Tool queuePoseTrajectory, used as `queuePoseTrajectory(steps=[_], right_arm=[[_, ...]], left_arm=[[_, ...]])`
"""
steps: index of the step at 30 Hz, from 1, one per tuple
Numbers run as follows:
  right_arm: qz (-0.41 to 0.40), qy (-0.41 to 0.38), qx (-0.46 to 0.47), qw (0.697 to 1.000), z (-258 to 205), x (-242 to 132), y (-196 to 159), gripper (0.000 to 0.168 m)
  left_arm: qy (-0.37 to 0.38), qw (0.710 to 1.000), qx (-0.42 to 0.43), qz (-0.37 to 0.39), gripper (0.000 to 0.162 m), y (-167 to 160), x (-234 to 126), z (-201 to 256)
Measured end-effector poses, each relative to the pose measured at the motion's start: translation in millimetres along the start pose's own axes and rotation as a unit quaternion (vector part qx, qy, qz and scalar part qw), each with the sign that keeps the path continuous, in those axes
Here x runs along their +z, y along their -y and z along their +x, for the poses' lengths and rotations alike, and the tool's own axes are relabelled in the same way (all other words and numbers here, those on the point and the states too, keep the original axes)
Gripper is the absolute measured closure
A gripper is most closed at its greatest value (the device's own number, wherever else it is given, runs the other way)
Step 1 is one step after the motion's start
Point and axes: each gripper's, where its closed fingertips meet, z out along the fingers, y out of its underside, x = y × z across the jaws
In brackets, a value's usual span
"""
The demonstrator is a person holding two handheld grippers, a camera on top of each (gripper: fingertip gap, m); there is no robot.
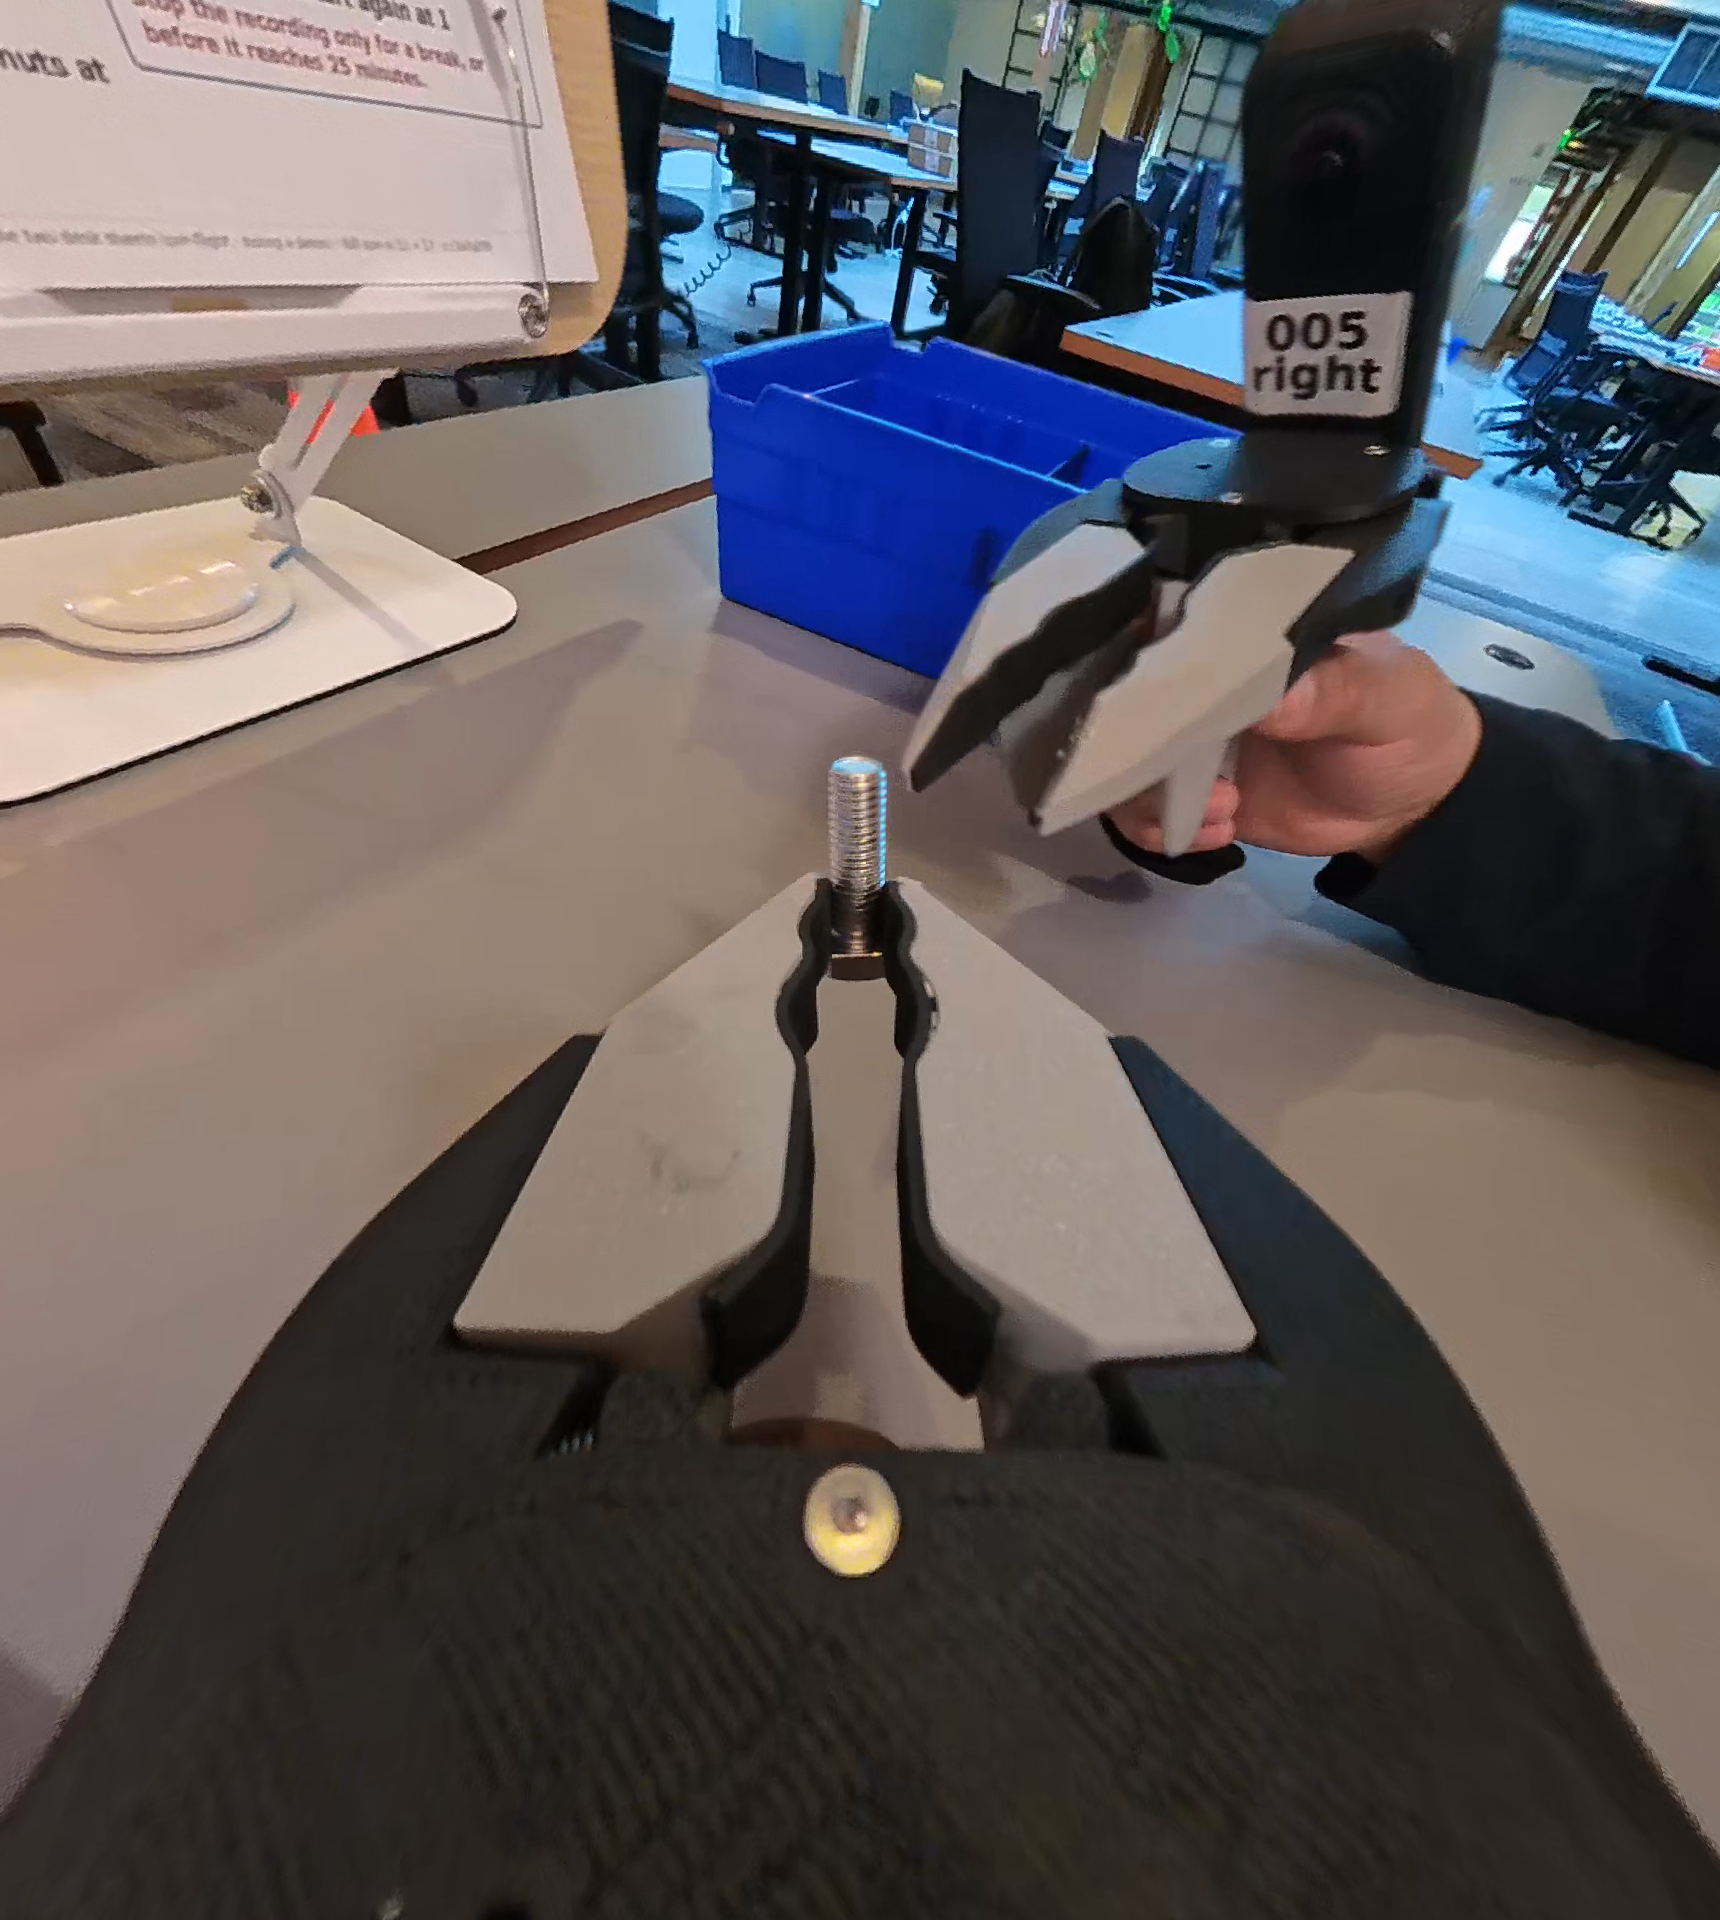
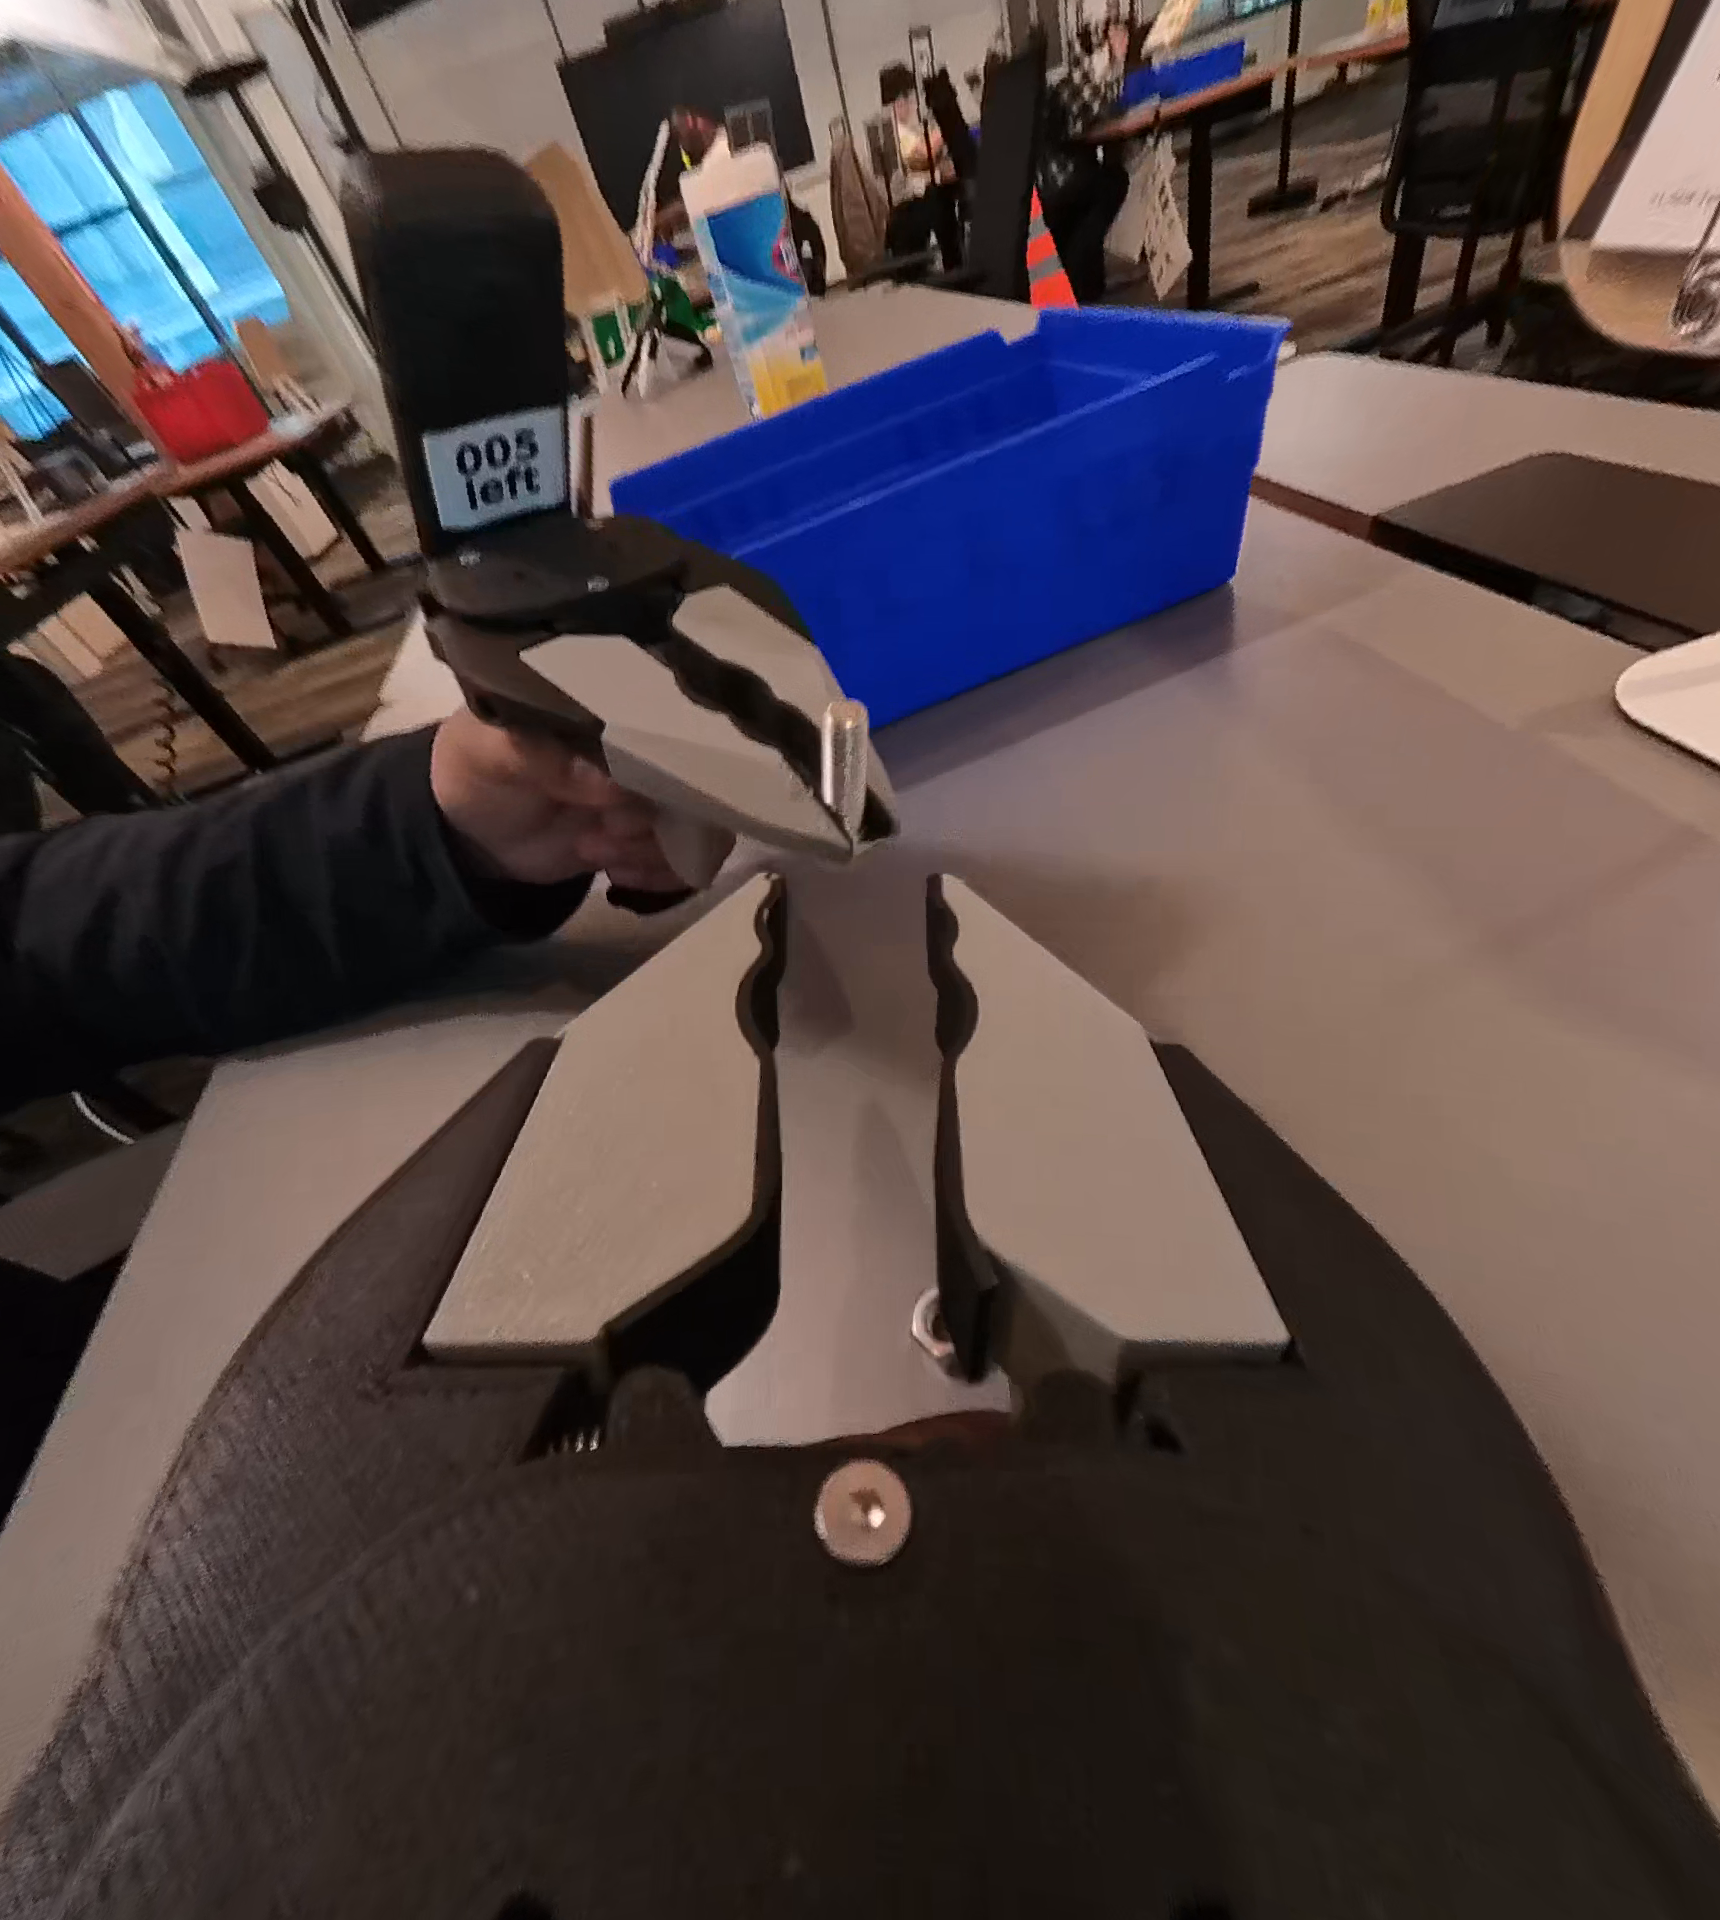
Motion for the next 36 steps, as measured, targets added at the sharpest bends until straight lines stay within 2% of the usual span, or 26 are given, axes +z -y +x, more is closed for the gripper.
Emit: queuePoseTrajectory(steps=[5,15,30,36], right_arm=[[-0.045,-0.026,-0.028,0.998,0,-4,-19,0.140],[-0.070,-0.064,-0.051,0.994,8,-18,-35,0.136],[-0.077,-0.044,-0.044,0.995,5,-14,-42,0.134],[-0.100,-0.031,-0.039,0.994,3,-13,-50,0.134]], left_arm=[[0.006,1.000,0.003,0.000,0.155,-7,3,-5],[0.011,0.999,0.017,-0.029,0.155,-20,5,-3],[0.018,0.999,0.020,-0.032,0.155,-20,4,-5],[-0.015,0.997,0.055,-0.060,0.155,-32,0,4]])
